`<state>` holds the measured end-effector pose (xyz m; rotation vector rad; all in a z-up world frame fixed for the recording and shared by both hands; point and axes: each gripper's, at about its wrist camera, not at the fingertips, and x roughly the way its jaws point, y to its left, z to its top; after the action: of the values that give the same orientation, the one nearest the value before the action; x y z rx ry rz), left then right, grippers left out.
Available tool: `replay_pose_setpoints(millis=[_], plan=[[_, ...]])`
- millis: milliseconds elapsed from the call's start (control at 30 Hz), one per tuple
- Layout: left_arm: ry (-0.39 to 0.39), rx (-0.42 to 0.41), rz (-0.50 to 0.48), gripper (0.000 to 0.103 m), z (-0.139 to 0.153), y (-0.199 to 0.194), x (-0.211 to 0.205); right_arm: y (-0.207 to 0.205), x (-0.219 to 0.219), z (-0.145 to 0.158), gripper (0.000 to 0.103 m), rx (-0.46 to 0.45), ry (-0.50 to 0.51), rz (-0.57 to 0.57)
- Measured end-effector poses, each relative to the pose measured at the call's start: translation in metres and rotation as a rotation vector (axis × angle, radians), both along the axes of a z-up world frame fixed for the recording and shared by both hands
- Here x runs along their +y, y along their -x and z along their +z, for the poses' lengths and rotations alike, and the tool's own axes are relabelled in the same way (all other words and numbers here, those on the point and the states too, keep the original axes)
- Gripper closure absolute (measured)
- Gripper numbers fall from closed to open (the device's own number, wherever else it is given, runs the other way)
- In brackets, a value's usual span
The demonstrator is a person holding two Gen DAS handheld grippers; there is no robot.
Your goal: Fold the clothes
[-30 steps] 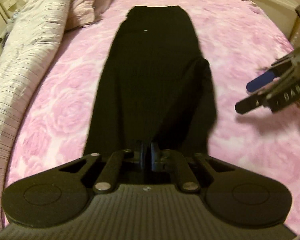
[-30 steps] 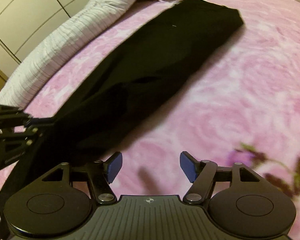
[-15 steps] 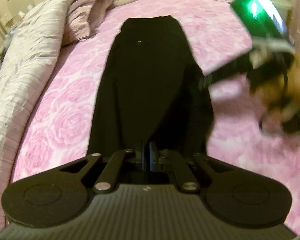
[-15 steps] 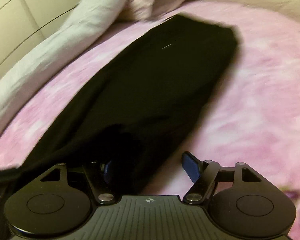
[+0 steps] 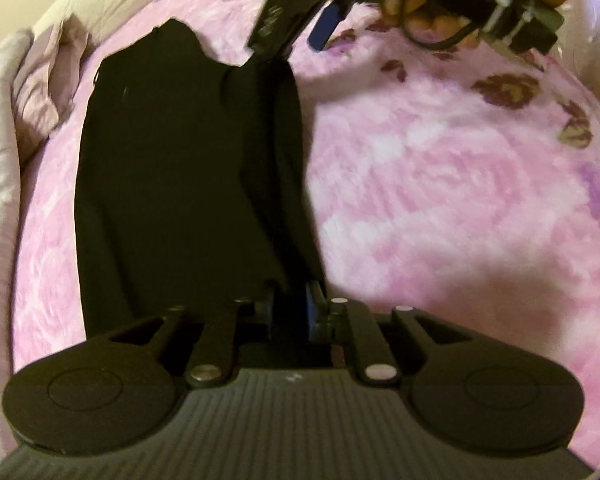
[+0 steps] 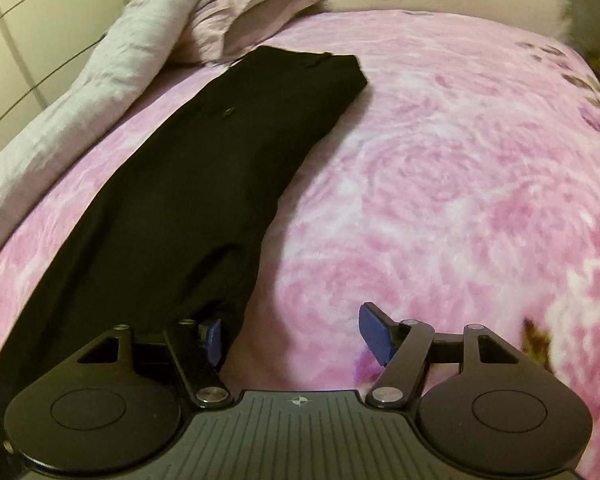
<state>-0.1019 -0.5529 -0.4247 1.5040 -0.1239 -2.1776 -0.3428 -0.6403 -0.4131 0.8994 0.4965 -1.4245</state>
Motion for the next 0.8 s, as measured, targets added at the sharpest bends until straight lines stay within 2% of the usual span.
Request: replay_pose_setpoints(millis=[200, 267, 367, 500, 567, 667, 800], plan=[[-0.034, 0.072, 0.18, 0.087, 0.022, -0.035, 0.007, 0.012, 0.034, 0.022, 0.036, 0.053, -0.054, 0.041], [-0.043, 0.101, 0.26, 0.087, 0.03, -0.05, 0.009, 0.006, 0.046, 0.04, 0.036, 0.084, -0.008, 0.063], [-0.05, 0.123, 0.404, 0.086, 0.035, -0.079, 0.013, -0.017, 0.044, 0.055, 0.036, 0.061, 0.062, 0.162], [-0.076, 0.086, 0.55, 0.085, 0.028, -0.12, 0.028, -0.059, 0.019, 0.048, 0.036, -0.025, 0.099, 0.307], [-0.104, 0.065, 0.62, 0.083, 0.023, -0.142, 0.041, -0.072, 0.008, 0.035, 0.036, -0.042, 0.082, 0.343], [-0.127, 0.036, 0.691, 0.081, 0.019, -0.171, 0.068, -0.076, 0.009, 0.009, 0.036, 0.012, -0.004, 0.367], [-0.129, 0.015, 0.79, 0.077, 0.025, -0.208, 0.099, -0.073, 0.036, 0.001, 0.036, 0.153, -0.047, 0.441]])
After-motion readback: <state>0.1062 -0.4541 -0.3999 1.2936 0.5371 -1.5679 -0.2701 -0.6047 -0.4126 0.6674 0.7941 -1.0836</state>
